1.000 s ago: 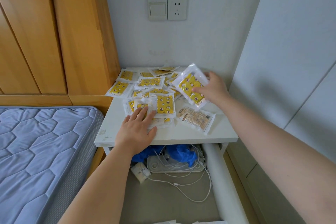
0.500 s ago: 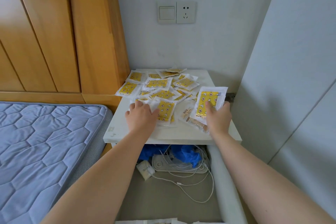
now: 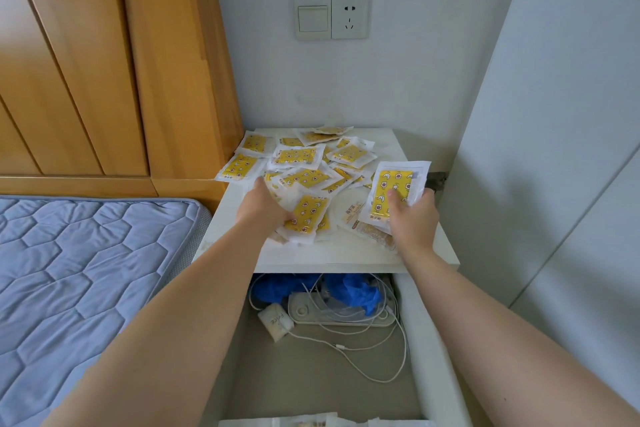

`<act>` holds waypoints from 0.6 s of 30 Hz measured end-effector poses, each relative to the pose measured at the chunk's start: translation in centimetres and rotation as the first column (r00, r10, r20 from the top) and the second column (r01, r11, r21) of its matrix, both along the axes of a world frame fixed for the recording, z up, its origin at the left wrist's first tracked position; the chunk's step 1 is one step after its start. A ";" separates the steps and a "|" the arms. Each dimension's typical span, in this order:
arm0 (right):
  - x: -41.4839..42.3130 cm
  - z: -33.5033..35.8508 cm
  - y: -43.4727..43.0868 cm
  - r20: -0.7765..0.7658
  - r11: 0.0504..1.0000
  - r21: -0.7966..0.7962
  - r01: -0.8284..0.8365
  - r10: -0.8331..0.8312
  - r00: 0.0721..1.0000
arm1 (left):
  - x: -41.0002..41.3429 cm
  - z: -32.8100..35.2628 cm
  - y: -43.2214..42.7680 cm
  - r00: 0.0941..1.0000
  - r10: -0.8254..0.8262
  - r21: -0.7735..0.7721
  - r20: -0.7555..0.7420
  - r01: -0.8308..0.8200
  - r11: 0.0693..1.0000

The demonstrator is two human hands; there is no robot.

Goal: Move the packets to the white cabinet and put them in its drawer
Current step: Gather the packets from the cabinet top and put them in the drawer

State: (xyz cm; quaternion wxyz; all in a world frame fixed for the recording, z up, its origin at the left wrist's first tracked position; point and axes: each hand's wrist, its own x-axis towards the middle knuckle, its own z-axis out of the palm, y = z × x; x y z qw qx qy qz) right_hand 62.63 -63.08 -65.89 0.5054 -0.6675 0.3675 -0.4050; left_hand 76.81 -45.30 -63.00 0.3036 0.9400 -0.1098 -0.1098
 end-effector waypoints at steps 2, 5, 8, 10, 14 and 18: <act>0.1 -0.1 -0.1 -0.004 1.000 0.006 -0.008 0.008 1.000 | -0.3 0.4 0.0 1.000 -0.012 -0.155 -0.020 0.009 0.988; 0.2 0.1 -0.3 -0.025 0.997 0.051 -0.054 0.056 0.998 | -1.2 1.2 -0.2 0.998 -0.002 -0.260 -0.062 -0.014 0.965; -0.1 1.3 -1.2 0.014 0.971 0.206 -0.124 0.124 0.992 | -2.7 1.5 -0.2 0.985 0.020 -0.357 -0.173 -0.081 0.930; -1.1 2.4 -1.3 0.124 0.920 0.338 -0.196 0.163 0.979 | -3.7 1.1 -0.1 0.966 0.020 -0.428 -0.258 -0.132 0.894; -3.9 2.5 1.3 0.261 0.727 0.548 -0.414 0.321 0.910 | -6.3 0.5 0.1 0.911 -0.070 -0.579 -0.405 -0.197 0.791; -7.1 -0.2 4.4 0.172 0.703 0.619 -0.350 0.314 0.934 | -10.5 -0.6 0.8 0.832 -0.230 -0.689 -0.505 -0.227 0.688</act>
